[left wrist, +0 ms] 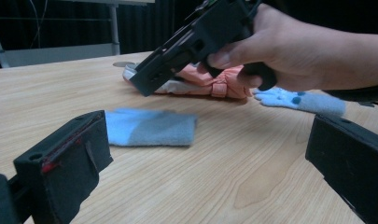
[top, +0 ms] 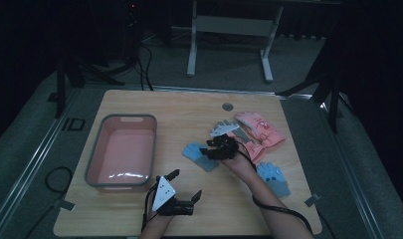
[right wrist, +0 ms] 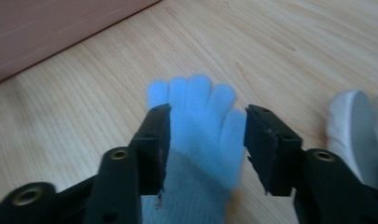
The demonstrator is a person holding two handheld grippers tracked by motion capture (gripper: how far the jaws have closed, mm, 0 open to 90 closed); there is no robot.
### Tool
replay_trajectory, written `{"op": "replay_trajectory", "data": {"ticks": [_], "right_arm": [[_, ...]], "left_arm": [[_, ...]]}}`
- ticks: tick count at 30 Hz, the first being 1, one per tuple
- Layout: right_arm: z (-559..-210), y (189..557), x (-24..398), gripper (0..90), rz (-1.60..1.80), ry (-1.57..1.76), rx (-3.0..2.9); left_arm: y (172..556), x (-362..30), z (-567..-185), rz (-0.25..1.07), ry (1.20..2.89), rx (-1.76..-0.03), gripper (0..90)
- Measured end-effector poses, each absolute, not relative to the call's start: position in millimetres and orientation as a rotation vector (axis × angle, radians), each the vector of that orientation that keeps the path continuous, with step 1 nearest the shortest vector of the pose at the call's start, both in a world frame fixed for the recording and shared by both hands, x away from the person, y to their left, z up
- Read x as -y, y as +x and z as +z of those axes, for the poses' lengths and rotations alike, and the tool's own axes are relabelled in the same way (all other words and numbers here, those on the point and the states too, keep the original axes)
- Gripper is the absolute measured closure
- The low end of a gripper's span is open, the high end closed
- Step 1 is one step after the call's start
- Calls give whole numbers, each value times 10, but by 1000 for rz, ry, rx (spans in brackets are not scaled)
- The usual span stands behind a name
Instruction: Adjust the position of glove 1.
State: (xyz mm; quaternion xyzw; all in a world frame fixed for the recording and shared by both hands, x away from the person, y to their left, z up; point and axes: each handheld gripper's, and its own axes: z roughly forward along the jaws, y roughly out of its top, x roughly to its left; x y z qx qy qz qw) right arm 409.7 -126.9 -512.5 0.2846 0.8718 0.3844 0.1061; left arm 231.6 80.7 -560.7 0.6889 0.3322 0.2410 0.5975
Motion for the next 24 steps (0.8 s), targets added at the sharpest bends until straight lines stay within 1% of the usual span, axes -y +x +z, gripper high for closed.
{"op": "replay_trajectory", "data": {"ticks": [1, 4, 9, 19, 22, 24], "right_arm": [[-5125, 4097, 1269, 541, 1132, 838, -2568], [-5202, 4181, 1252, 579, 1147, 875, -2585], [-5289, 4203, 1235, 594, 1145, 889, -2601], [-5477, 4166, 1166, 594, 1113, 867, -2660], [-5485, 4162, 1164, 596, 1116, 865, -2656], [-5495, 4146, 1157, 618, 1097, 823, -2649]], "left_arm": [[2317, -808, -5607, 559, 1599, -772, 0], [2317, -809, -5607, 557, 1598, -772, 0], [2321, -809, -5607, 554, 1598, -772, 0], [2321, -807, -5607, 552, 1600, -770, 0], [2320, -807, -5607, 552, 1600, -770, 0], [2319, -806, -5607, 554, 1601, -770, 0]]}}
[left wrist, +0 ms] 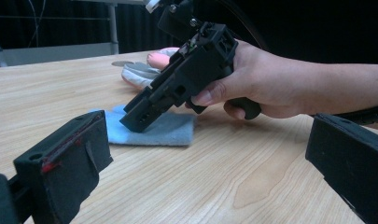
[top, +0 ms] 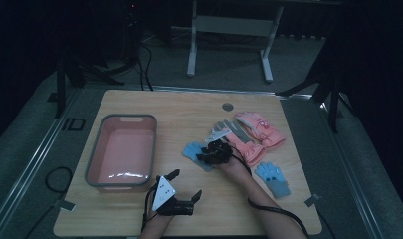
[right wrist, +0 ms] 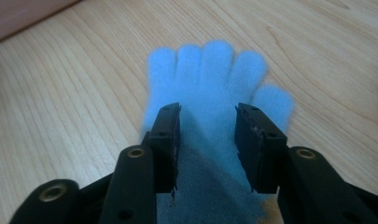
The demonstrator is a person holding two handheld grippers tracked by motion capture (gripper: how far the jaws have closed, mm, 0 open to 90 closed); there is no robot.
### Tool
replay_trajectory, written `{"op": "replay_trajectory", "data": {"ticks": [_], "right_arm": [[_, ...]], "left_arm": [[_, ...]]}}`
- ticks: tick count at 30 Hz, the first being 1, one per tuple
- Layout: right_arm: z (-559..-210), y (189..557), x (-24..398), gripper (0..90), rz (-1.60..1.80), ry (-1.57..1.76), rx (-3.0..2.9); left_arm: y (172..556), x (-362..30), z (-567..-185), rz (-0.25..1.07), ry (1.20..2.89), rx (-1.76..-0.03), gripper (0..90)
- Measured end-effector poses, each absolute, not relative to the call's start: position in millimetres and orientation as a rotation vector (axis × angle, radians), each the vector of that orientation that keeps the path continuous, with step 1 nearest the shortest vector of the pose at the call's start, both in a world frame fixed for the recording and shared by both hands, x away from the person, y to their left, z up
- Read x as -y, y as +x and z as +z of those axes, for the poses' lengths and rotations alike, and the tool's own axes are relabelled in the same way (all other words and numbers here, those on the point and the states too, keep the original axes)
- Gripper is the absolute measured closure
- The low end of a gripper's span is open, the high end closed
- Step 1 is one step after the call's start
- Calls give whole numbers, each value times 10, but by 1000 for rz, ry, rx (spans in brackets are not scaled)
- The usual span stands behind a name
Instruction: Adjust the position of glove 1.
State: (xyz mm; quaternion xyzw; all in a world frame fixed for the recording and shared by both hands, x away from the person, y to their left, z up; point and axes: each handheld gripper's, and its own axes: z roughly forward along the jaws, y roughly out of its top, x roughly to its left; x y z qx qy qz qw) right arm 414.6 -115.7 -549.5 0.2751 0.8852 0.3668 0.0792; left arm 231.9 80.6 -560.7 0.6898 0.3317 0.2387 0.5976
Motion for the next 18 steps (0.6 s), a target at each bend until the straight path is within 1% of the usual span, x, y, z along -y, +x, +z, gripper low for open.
{"op": "replay_trajectory", "data": {"ticks": [1, 2, 3, 6, 8, 10, 11, 13, 18], "right_arm": [[-5496, 4138, 1157, 664, 1091, 813, -2648], [-5496, 4135, 1157, 686, 1085, 806, -2647], [-5496, 4135, 1157, 686, 1085, 806, -2647], [-5498, 4115, 1153, 789, 1082, 799, -2643], [-5491, 4101, 1147, 825, 1080, 828, -2638], [-5488, 4079, 1141, 825, 1076, 842, -2621], [-5456, 4026, 1133, 854, 1062, 918, -2577], [-5428, 3998, 1139, 857, 1070, 949, -2559], [-5193, 3823, 1234, 861, 1088, 1101, -2427]], "left_arm": [[2318, -806, -5606, 555, 1601, -770, 0], [2319, -805, -5607, 555, 1601, -770, 0], [2319, -805, -5607, 555, 1601, -770, 0], [2319, -803, -5606, 553, 1601, -772, 0], [2320, -805, -5606, 554, 1601, -774, 0], [2320, -805, -5606, 554, 1601, -774, 0], [2320, -808, -5607, 554, 1596, -776, 0], [2320, -808, -5607, 554, 1596, -776, 0], [2320, -806, -5606, 557, 1599, -776, 0]]}}
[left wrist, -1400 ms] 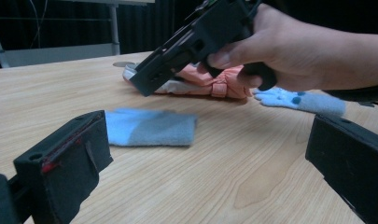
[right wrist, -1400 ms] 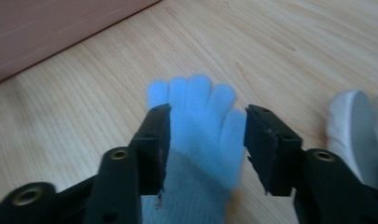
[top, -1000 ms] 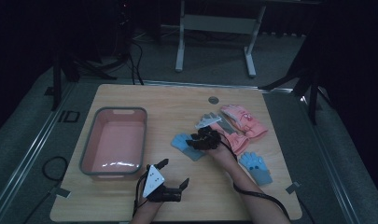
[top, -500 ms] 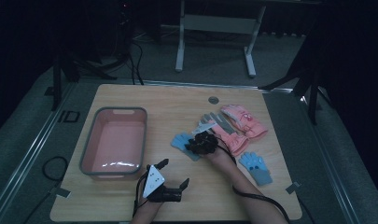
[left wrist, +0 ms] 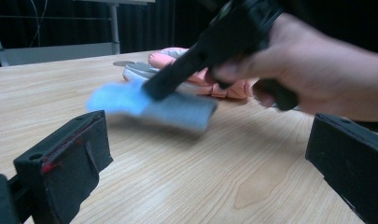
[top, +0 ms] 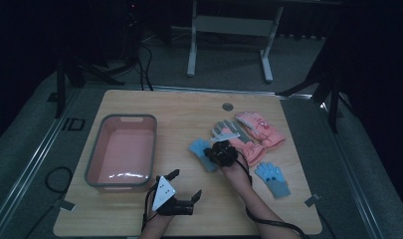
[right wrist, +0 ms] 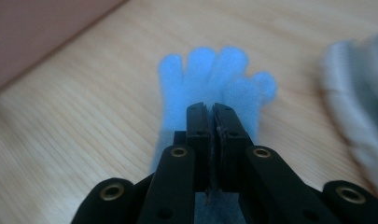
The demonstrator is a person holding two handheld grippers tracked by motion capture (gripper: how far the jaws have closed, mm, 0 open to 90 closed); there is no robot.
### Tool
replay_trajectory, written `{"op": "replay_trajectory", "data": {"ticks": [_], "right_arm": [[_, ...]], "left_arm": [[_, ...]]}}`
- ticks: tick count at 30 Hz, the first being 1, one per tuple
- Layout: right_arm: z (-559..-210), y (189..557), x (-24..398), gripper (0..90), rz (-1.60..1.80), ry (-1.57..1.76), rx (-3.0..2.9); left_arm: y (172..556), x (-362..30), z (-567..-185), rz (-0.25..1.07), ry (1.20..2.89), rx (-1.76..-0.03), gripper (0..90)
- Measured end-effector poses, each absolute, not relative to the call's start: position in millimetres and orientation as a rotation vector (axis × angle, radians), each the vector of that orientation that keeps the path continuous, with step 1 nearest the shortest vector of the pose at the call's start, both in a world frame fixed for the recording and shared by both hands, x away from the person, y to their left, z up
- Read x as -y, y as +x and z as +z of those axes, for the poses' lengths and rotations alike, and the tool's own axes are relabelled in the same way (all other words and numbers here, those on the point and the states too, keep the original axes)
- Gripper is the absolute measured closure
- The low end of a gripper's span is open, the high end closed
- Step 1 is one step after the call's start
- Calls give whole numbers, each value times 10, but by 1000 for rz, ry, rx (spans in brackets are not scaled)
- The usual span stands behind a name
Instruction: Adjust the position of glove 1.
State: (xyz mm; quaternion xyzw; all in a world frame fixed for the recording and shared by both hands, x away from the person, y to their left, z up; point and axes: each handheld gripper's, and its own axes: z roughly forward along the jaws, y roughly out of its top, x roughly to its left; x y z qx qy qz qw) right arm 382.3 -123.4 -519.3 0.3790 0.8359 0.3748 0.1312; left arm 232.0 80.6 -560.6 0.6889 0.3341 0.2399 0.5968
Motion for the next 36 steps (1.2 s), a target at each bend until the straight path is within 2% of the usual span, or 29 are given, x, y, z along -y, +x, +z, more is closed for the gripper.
{"op": "replay_trajectory", "data": {"ticks": [6, 12, 23, 36], "right_arm": [[-4952, 3579, 1364, 862, 1110, 1263, -2261], [-4914, 3294, 1495, 863, 1139, 1407, -2148], [-5149, 2926, 1630, 863, 1092, 1535, -2062], [-5511, 2910, 1569, 857, 1076, 1631, -2073]], "left_arm": [[2318, -802, -5605, 562, 1603, -774, 0], [2315, -801, -5606, 566, 1602, -773, 0], [2313, -795, -5605, 571, 1608, -768, 0], [2315, -794, -5605, 570, 1608, -772, 0]]}}
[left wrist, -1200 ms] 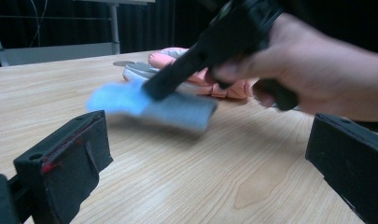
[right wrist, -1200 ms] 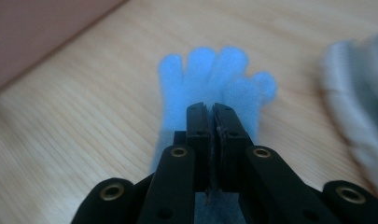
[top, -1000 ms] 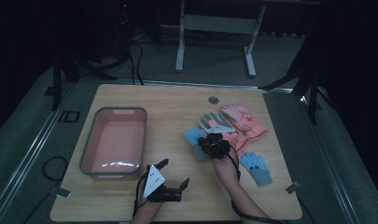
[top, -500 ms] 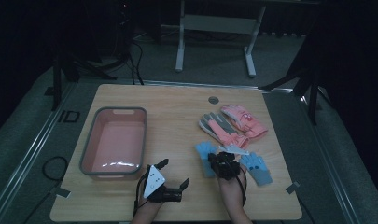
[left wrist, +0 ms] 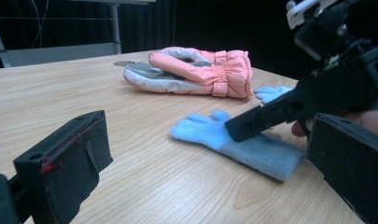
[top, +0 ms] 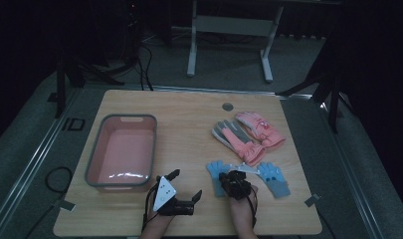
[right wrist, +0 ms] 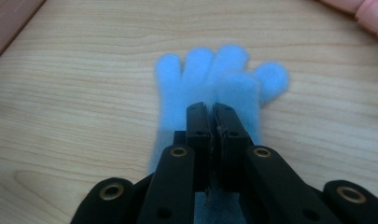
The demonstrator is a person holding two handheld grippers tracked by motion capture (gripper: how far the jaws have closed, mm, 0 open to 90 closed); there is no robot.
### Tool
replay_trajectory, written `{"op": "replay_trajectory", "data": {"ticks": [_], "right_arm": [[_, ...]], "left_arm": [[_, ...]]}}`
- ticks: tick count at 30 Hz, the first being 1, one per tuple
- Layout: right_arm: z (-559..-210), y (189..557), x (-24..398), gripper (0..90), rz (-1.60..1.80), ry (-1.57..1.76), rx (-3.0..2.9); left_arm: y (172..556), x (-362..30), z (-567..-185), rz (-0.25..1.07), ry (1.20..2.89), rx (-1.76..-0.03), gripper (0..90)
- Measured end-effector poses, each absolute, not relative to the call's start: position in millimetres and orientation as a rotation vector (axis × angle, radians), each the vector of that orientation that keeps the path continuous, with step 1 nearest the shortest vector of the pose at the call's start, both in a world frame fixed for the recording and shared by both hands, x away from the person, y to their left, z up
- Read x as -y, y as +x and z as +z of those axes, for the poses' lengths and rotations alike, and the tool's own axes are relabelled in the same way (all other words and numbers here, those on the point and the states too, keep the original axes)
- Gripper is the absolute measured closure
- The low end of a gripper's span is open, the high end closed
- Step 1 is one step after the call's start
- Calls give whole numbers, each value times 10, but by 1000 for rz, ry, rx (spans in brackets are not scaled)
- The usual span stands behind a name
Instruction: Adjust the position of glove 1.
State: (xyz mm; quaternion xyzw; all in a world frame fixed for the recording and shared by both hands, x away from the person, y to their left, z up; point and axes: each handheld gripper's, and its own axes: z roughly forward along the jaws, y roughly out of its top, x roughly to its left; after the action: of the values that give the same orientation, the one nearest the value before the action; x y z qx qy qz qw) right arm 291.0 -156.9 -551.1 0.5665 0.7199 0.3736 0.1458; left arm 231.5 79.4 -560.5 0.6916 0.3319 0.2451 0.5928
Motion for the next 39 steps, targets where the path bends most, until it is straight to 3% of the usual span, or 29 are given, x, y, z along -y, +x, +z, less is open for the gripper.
{"op": "replay_trajectory", "data": {"ticks": [6, 17, 25, 28, 39], "right_arm": [[-5534, 2896, 1548, 812, 1089, 1625, -2057], [-5242, 2944, 1601, 563, 1148, 1409, -2159], [-4850, 3112, 2125, 552, 1257, 1087, -2247], [-4833, 3127, 2173, 552, 1251, 1066, -2256], [-4888, 3196, 3127, 594, 1195, 985, -2356]], "left_arm": [[2317, -796, -5605, 566, 1606, -773, 0], [2317, -800, -5606, 560, 1604, -771, 0], [2321, -800, -5605, 554, 1606, -770, 0], [2322, -801, -5605, 554, 1606, -770, 0], [2323, -804, -5606, 553, 1602, -773, 0]]}}
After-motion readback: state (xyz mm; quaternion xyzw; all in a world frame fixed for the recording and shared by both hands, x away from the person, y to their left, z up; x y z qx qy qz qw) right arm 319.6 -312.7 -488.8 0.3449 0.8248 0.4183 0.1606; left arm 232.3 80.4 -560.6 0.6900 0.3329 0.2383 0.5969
